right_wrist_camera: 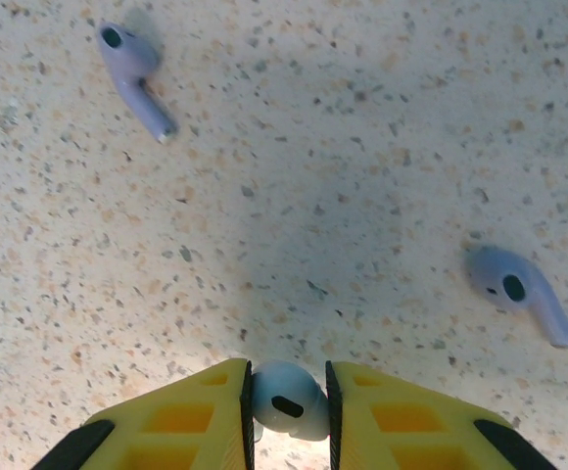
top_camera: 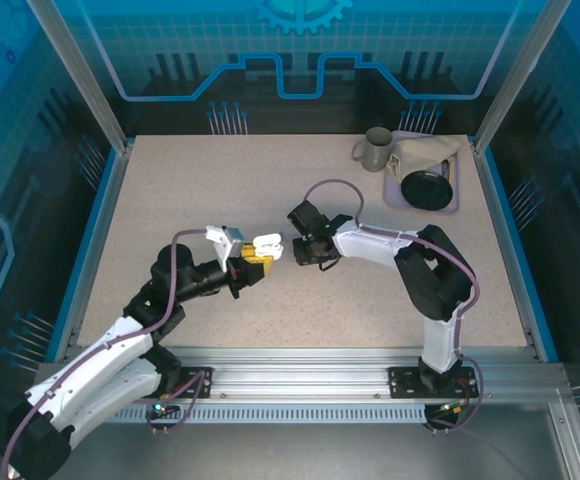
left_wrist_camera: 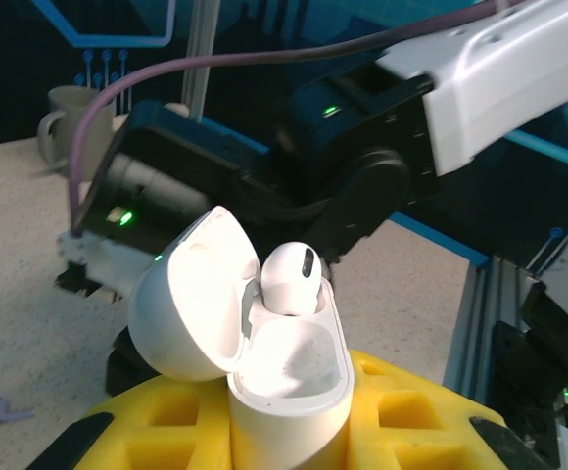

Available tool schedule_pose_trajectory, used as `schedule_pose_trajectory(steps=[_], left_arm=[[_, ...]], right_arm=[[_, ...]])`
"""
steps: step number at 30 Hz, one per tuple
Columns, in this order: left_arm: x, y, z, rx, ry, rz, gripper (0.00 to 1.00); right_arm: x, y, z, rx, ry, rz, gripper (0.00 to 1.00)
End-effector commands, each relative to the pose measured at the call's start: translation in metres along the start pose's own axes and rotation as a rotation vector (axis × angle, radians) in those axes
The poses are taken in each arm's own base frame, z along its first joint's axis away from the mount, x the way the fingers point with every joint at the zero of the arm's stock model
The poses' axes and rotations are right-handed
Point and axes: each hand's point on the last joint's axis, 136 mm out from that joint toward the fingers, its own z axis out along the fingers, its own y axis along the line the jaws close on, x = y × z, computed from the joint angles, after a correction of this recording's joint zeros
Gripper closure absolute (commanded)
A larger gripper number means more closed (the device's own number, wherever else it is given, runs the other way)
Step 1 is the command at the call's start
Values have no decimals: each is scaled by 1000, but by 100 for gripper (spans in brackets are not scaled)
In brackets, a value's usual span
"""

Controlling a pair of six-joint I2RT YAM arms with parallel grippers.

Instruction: Insert the wireless bluetooth earbuds into the charging case

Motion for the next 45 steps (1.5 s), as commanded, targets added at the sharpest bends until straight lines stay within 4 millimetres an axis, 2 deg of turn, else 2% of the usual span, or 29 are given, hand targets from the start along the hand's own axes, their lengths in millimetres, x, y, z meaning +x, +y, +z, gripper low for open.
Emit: schedule_pose_trajectory(steps=[1,7,13,19,33,45], left_arm=[[22,18,5,-62,43,-82,100],[31,23,8,-77,48,-107,100],[30,24,2,-93,43,-88,100],[30,23,-1,-99,38,-79,100],[28,21,-1,-89,36,-69,100],[27,20,-2,-89,34,-69,100]], right_arm=[[-9,-4,-9,-34,-41,25,75],[-1,-11,-6,-21,-18,21,74],[4,-16,5,18,34,4,74],[6,-12,15,37,66,-1,73],[6,-10,22,51,99,-28,67],[3,-13,19,76,80,-76,79]])
